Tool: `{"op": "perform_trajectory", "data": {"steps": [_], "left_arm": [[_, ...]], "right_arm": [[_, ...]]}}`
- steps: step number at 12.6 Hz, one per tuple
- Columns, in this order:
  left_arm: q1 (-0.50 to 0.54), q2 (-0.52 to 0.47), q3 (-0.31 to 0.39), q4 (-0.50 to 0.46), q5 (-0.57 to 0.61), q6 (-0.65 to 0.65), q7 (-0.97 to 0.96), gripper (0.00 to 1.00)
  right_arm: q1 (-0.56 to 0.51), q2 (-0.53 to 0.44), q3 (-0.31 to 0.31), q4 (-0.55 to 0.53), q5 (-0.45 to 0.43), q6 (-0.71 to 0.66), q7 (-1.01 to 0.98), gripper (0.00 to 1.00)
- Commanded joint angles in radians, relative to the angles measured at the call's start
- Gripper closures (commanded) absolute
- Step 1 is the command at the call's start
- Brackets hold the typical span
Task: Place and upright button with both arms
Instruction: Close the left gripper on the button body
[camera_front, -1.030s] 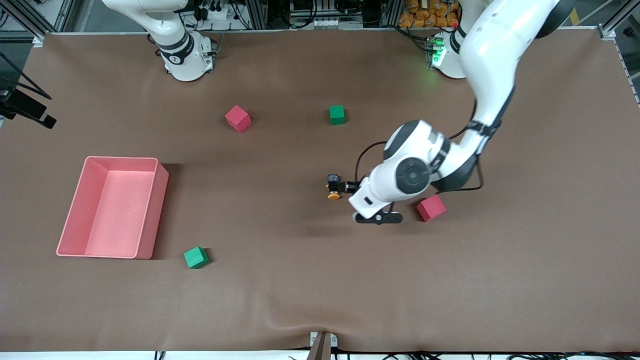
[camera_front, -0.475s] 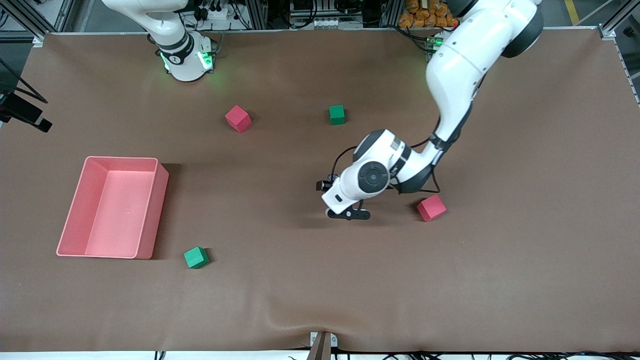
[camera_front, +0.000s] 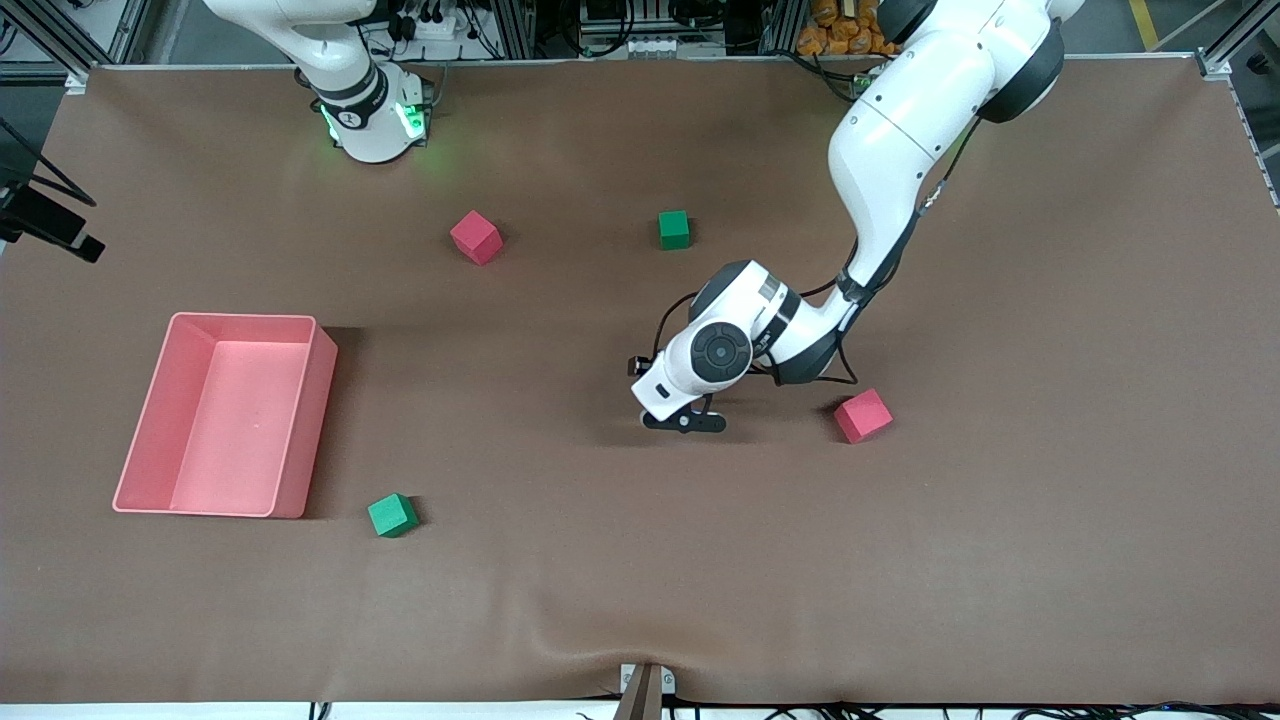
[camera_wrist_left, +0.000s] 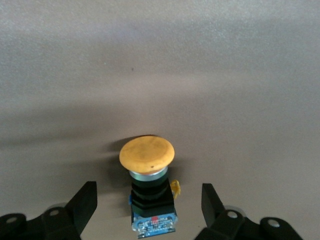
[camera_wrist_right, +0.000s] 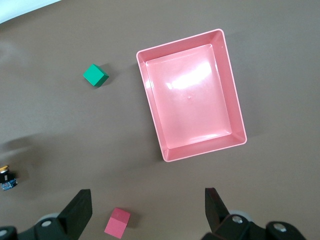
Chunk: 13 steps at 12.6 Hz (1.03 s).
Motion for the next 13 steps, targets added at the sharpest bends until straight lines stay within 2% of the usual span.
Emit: {"op": "perform_trajectory", "data": {"steps": [1,2,4,11,13], "left_arm": [[-0.023,0.009,0.015,0.025,0.021,-0.022,-0.014,0.19],[-0.023,0.009,0.015,0.024,0.03,-0.027,-0.012,0.25],[-0.023,0.007,0.015,0.022,0.034,-0.027,-0.012,0.3],[-0.023,0.003,0.015,0.019,0.034,-0.082,-0.012,0.34],[-0.023,0.004,0.015,0.019,0.034,-0.082,-0.011,0.4]], "right_arm": [[0.005,0.016,-0.002,0.035,-0.021,-0.023,0.0,0.0],[0.005,0.016,-0.002,0.035,-0.021,-0.023,0.002,0.0],[0.005,0.016,-0.002,0.035,-0.021,-0.023,0.0,0.0],[0.005,0.016,0.0,0.035,-0.02,-0.03,0.0,0.0],[0.007,0.016,0.0,0.035,-0.021,-0.03,0.0,0.0]]}}
